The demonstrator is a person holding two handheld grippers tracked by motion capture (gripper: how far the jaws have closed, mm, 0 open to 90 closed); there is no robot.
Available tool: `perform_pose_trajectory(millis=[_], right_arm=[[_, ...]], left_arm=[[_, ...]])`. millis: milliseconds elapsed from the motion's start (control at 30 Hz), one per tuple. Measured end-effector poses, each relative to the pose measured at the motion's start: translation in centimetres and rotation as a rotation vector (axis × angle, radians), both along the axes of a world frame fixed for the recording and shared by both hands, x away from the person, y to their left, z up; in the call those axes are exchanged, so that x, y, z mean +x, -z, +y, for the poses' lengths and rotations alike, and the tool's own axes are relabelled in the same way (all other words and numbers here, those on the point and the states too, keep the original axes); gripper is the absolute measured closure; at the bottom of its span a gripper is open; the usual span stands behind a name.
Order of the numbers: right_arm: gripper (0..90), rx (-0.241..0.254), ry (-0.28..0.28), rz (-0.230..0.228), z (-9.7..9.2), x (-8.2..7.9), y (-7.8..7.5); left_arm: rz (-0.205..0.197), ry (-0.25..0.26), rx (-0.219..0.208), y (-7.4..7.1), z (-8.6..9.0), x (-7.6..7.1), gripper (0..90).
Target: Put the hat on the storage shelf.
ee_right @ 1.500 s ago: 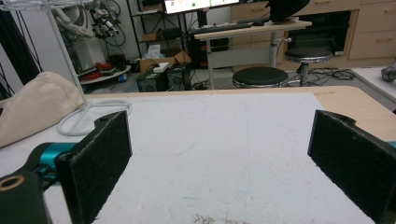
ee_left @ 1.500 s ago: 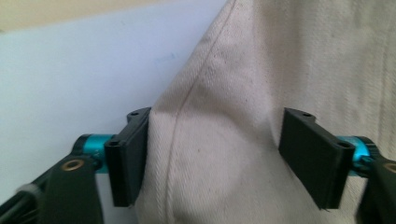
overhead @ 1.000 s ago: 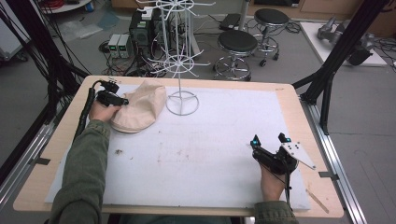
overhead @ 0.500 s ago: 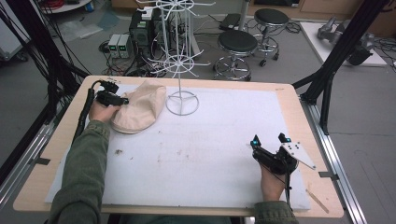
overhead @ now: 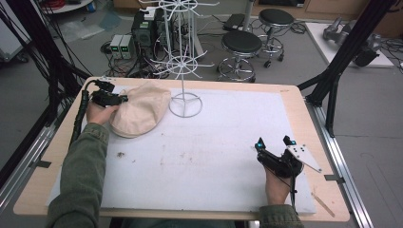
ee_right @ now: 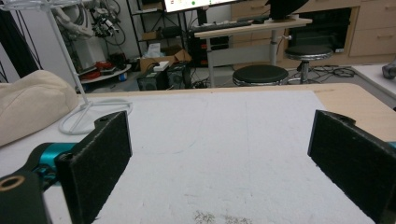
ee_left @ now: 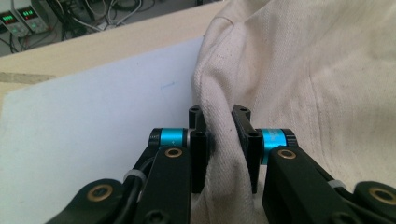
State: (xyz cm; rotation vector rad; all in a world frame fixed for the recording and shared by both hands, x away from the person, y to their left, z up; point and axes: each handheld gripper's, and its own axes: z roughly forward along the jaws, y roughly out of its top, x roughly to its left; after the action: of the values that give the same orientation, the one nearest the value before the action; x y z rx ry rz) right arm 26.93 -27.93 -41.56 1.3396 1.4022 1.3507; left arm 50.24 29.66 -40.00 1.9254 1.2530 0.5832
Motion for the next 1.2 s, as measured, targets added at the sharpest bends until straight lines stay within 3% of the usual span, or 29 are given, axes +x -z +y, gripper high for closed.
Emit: perform_pose_trajectory(millis=[467, 867, 1200], right_arm=[[5.3, 0.002, 0.002, -0.006, 0.0, -0.1, 0.0], [5.3, 0.007, 0.005, -0.007, 0.0, -0.1, -0.1], [5.3, 0.008, 0.005, -0.006, 0.0, -0.1, -0.1]], left_arm=[[-0.152, -0.019, -0.091, -2.0, 0.6, -3.5, 78.8], [-0.324, -0.003, -0.142, -4.4, 1.1, -6.7, 78.9], [-0.414, 0.020, -0.190, -6.5, 1.8, -9.2, 78.8]])
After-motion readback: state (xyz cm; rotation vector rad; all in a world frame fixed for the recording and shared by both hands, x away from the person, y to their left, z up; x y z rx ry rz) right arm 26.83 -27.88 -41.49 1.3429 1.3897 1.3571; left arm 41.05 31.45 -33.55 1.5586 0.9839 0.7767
